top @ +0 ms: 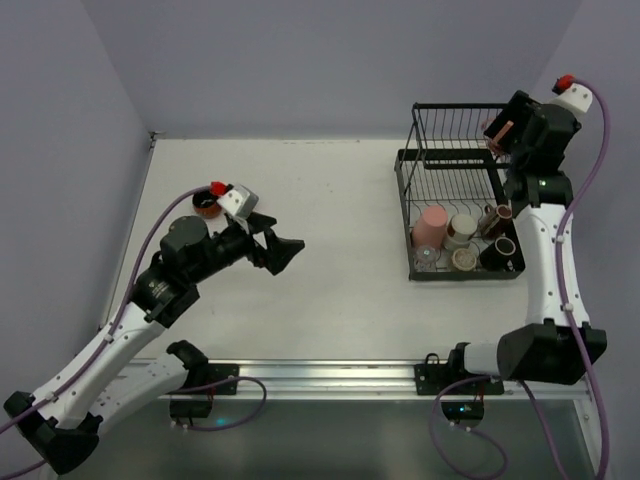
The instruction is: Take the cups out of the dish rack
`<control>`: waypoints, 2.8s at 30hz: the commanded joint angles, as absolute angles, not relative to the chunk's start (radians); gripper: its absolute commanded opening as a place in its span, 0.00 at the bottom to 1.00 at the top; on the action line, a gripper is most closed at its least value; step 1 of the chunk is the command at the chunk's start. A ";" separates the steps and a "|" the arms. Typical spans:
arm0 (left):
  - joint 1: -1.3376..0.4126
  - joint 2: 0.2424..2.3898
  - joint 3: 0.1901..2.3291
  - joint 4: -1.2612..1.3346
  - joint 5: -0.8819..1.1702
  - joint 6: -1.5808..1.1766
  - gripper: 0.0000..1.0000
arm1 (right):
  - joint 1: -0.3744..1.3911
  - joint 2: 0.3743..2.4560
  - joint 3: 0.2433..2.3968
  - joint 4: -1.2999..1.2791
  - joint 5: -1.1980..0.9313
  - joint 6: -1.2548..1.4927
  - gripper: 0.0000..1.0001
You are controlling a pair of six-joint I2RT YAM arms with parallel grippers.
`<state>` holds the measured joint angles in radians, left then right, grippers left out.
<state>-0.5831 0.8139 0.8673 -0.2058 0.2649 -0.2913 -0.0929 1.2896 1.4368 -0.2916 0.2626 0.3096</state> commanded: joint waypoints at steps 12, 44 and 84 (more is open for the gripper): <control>-0.801 0.767 0.811 -0.199 0.089 -0.161 1.00 | -0.155 1.654 1.775 -0.377 0.278 0.235 0.81; -0.804 0.851 0.810 -0.195 0.054 -0.147 1.00 | -0.155 1.761 1.764 -0.295 0.212 0.279 0.78; -0.761 0.913 0.813 -0.189 0.075 -0.152 1.00 | -0.189 1.922 1.835 -0.193 0.229 0.163 0.72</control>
